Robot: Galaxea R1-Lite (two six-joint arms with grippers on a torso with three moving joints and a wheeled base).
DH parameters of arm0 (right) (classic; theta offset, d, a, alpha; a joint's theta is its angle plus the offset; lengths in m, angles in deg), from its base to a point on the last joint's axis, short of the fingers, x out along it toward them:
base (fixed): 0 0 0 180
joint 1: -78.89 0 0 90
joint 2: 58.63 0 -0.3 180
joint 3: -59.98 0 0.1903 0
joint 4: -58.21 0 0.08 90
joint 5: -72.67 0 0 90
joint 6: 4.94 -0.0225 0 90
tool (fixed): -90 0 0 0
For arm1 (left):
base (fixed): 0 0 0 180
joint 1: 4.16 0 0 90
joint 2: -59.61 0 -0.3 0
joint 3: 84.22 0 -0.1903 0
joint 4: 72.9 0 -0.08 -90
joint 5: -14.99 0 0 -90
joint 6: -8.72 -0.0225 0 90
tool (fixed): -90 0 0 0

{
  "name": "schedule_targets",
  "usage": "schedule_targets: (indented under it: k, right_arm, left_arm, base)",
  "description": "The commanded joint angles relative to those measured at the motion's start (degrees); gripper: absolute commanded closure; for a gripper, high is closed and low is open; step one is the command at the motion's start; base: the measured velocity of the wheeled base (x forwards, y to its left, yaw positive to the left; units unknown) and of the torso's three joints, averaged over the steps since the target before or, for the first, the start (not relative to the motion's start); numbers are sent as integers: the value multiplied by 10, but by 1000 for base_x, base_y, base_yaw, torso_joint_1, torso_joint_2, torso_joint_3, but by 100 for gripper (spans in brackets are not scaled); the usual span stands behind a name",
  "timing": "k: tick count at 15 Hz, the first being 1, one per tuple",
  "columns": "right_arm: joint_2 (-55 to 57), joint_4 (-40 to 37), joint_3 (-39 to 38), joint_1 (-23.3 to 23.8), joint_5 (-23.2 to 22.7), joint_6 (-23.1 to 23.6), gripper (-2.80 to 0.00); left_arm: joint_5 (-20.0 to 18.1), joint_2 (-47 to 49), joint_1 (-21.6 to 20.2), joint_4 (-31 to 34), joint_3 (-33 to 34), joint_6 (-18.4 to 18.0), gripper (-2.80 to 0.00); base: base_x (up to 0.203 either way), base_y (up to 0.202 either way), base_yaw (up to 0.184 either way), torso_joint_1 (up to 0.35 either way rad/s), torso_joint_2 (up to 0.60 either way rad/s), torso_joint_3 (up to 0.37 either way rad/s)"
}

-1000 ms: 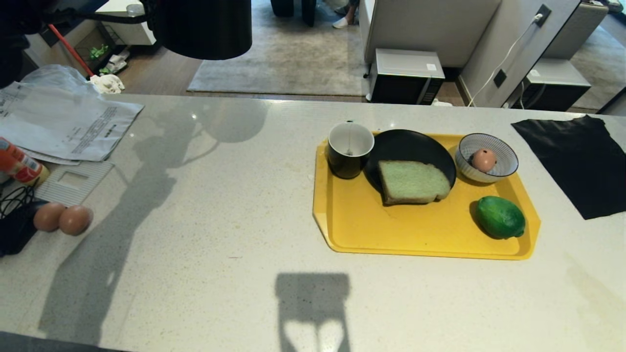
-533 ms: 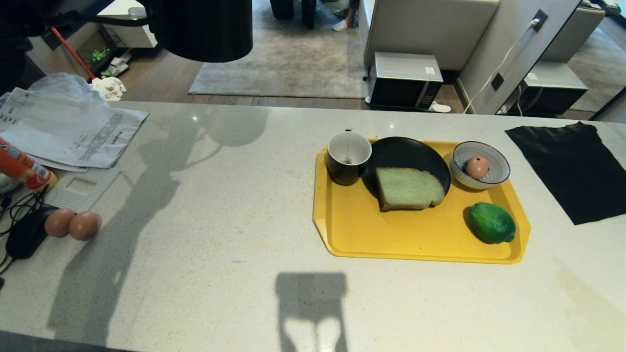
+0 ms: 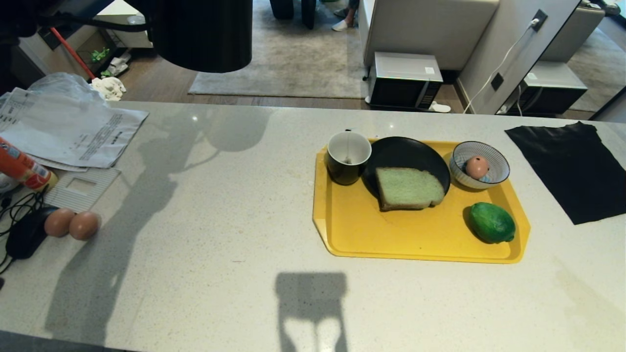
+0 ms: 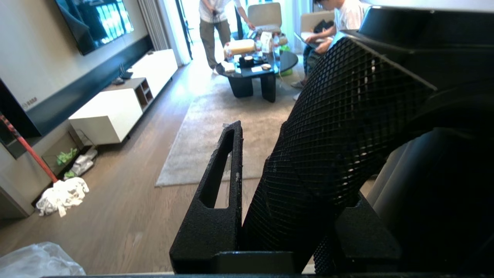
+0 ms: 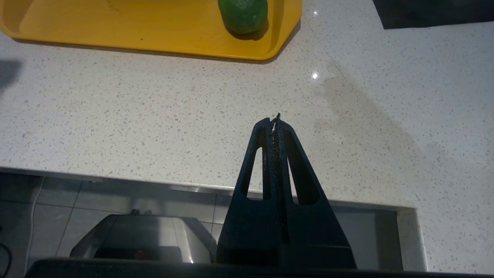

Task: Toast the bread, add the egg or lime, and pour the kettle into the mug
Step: Pour water into a cup

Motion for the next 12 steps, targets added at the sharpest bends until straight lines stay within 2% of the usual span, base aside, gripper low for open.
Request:
schedule_targets:
  k: [1,5,7,12]
  right_arm:
    - [1,0,-1,0,0,0,0]
    - [1,0,-1,0,0,0,0]
    - [1,0,-1,0,0,0,0]
    - [1,0,-1,0,0,0,0]
  left_arm:
    - [0,-17,1,23,-1,-1,0]
    - [-9,-58,-6,140,-1,8,0]
    - [16,-68,-7,188,-4,10,0]
    - [18,-72,-3,207,-6,15,0]
  base:
    - [0,0,0,0,0,0]
    - [0,0,0,0,0,0]
    - [0,0,0,0,0,0]
    - [0,0,0,0,0,0]
